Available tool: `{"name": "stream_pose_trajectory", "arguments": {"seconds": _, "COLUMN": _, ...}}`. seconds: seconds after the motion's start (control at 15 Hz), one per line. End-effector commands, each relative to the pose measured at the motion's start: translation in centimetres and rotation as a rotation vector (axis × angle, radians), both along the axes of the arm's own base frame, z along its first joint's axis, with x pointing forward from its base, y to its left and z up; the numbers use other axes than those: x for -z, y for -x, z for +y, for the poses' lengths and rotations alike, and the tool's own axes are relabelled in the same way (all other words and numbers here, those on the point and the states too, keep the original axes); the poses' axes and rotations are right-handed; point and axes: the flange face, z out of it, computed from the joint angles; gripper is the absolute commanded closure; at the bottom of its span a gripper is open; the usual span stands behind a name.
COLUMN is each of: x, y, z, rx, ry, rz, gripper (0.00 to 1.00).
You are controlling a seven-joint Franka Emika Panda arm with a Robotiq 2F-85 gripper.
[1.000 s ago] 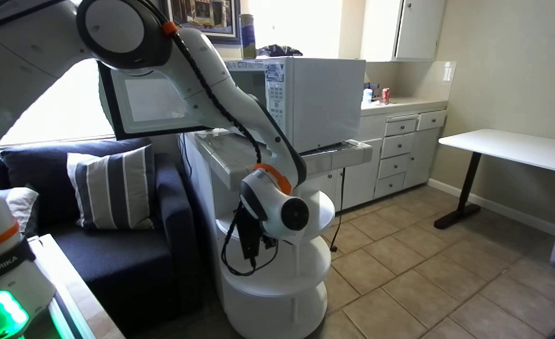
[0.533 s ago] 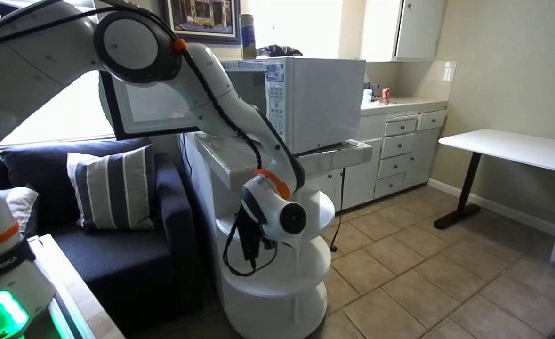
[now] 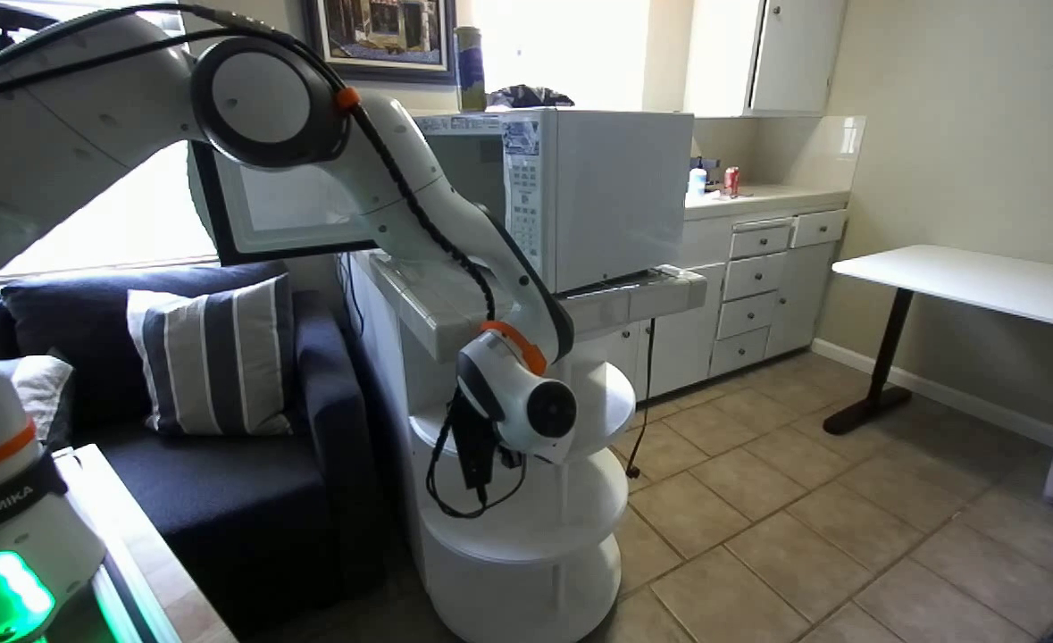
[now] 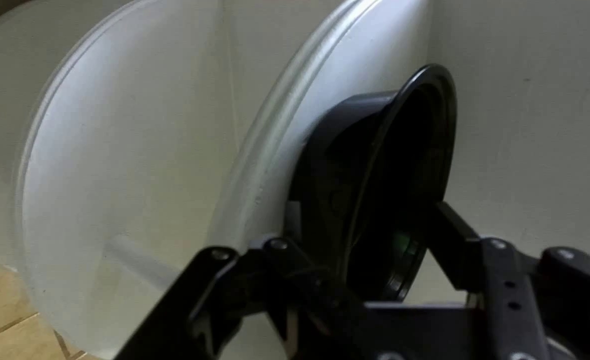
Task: Put the black bowl in the microwave.
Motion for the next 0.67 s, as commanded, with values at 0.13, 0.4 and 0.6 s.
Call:
{"name": "stream_pose_trajectory", "arguments": {"seconds": 0.13, "x": 1.4, "y": -0.9, "z": 0.3, "rx": 0.056, "ry": 0.073, "rz": -0.013, "gripper": 0.45}}
{"name": "stream_pose_trajectory", "arguments": {"seconds": 0.4, "x": 2.0, "y": -1.2, "z": 1.1, "rx": 0.055, "ry": 0.09, "rz": -0.011, "gripper": 0.53}}
{"name": "stream_pose_trajectory", "arguments": {"seconds": 0.6, "x": 2.3, "y": -1.2, "z": 1.7, "rx": 0.048, "ry": 0.106, "rz": -0.01, "gripper": 0.71}}
